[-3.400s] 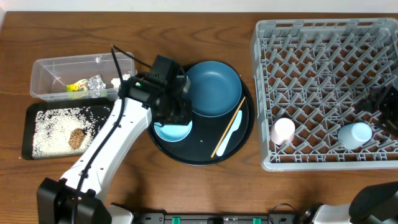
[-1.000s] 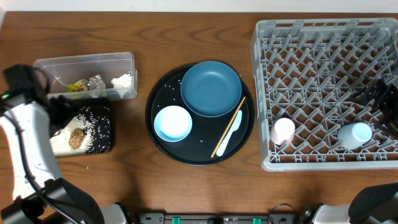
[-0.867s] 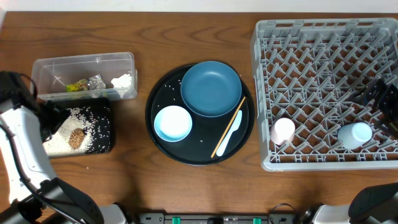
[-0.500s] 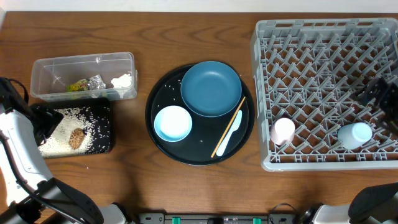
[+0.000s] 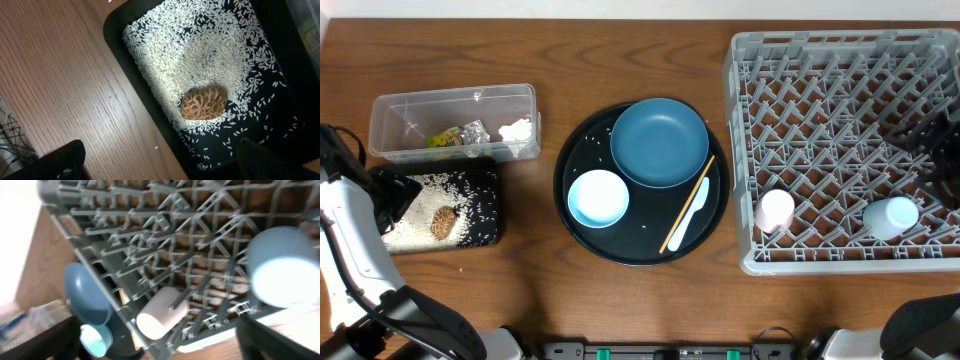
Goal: Sort waste into correct bins and load items into the dishwasher rack
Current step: 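Reach the right gripper to the light blue bowl and grasp its rim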
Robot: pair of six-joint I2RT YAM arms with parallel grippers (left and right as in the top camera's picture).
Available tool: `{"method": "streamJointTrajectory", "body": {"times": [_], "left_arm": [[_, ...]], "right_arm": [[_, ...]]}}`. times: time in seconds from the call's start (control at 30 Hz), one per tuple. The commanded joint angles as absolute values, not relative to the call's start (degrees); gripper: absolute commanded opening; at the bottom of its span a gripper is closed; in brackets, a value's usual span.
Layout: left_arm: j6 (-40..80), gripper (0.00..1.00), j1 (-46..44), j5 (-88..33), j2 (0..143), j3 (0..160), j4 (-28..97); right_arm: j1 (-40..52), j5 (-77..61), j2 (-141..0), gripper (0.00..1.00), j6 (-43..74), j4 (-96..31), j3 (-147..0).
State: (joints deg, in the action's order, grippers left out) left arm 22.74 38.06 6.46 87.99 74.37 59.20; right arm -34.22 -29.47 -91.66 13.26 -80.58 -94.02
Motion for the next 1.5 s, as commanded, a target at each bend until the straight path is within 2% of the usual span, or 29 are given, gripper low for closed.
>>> {"method": "streamJointTrajectory", "body": {"times": [0.0,0.1,0.27,0.47,0.73,0.9,1.07,1.13,1.47], "left_arm": [[23.07,0.98,38.24,7.57,87.66,74.37,59.53],[23.07,0.98,38.24,7.57,87.66,74.37,59.51],[23.07,0.98,38.24,7.57,87.66,74.37,59.53],[23.07,0.98,38.24,7.57,87.66,74.37,59.51],[23.07,0.98,38.24,7.57,87.66,74.37,59.53],[23.07,0.98,38.24,7.57,87.66,74.37,59.53],[23.07,0.98,38.24,7.57,87.66,74.37,59.51],[23.07,0.98,38.24,7.57,87.66,74.37,59.53],[23.07,0.98,38.24,7.57,87.66,74.37,59.53]], "right_arm": [[-29.08,-34.72,-91.29,0.85,9.1,-81.01,-94.8],[-21.47,-34.04,-91.29,0.8,6.52,-80.38,-94.8],[-5.02,-28.95,-91.48,0.8,7.31,-75.46,-94.8],[15.88,-18.26,-92.53,0.8,14.48,-64.03,-94.8],[35.03,-4.45,-97.86,0.76,21.69,-57.3,-94.76],[41.71,-3.42,-105.23,0.77,23.59,-54.89,-94.76],[46.17,-3.42,-112.97,0.68,23.79,-53.39,-94.76],[47.42,-3.4,-115.35,0.64,23.83,-53.39,-94.76],[48.84,-3.01,-120.14,0.59,30.72,-54.89,-94.54]]}}
